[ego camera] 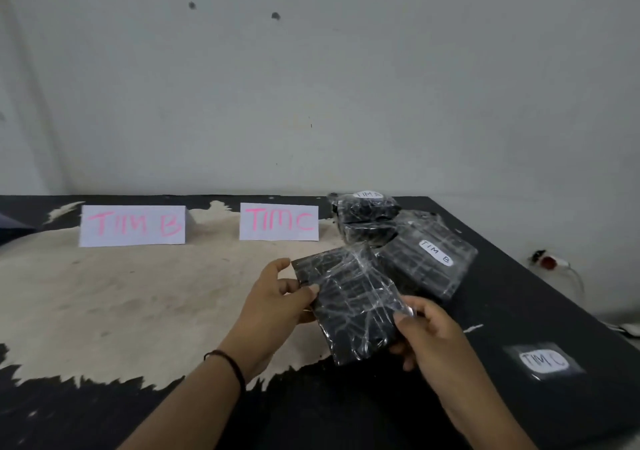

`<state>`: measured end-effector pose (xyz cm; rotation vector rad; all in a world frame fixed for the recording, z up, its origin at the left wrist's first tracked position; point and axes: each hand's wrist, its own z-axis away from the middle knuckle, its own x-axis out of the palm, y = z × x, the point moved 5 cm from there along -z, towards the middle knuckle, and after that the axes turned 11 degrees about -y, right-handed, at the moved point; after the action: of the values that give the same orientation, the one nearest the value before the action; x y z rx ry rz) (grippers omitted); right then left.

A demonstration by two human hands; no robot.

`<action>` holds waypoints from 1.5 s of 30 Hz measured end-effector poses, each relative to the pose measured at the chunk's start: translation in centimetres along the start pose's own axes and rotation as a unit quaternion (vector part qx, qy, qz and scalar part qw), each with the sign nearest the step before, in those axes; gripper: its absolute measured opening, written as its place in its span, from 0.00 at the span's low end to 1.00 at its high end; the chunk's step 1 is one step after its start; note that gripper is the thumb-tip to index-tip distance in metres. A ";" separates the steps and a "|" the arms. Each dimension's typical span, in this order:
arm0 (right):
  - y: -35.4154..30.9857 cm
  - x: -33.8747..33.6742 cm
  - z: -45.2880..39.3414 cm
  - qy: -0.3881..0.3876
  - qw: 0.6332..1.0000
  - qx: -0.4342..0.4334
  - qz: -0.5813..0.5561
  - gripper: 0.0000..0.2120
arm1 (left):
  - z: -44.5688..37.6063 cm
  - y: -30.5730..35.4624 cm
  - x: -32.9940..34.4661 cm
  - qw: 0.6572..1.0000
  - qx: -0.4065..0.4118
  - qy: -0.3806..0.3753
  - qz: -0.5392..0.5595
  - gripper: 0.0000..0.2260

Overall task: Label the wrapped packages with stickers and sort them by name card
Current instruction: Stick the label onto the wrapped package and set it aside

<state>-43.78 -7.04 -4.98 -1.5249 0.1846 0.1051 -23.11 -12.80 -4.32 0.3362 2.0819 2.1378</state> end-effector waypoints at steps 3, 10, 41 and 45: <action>0.7 0.2 0.2 -0.004 1.000 -0.008 0.029 0.06 | 0.3 -1.4 -0.2 0.999 -0.003 0.023 -0.045 0.21; 1.4 0.9 0.5 0.022 0.990 -0.046 0.130 0.08 | 1.1 -2.1 -0.8 0.998 0.017 0.030 -0.057 0.23; 1.0 1.5 1.1 0.048 0.953 -0.135 0.268 0.10 | 1.7 -1.0 -0.5 0.902 0.076 0.065 -0.420 0.21; 0.6 0.8 1.2 0.083 0.966 -0.139 0.201 0.06 | 1.8 -0.9 -0.7 0.904 0.088 0.078 -0.411 0.18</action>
<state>-43.04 -5.85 -5.63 -1.7583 0.6351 0.3371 -22.07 -11.22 -5.20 -0.6197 1.9711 1.4957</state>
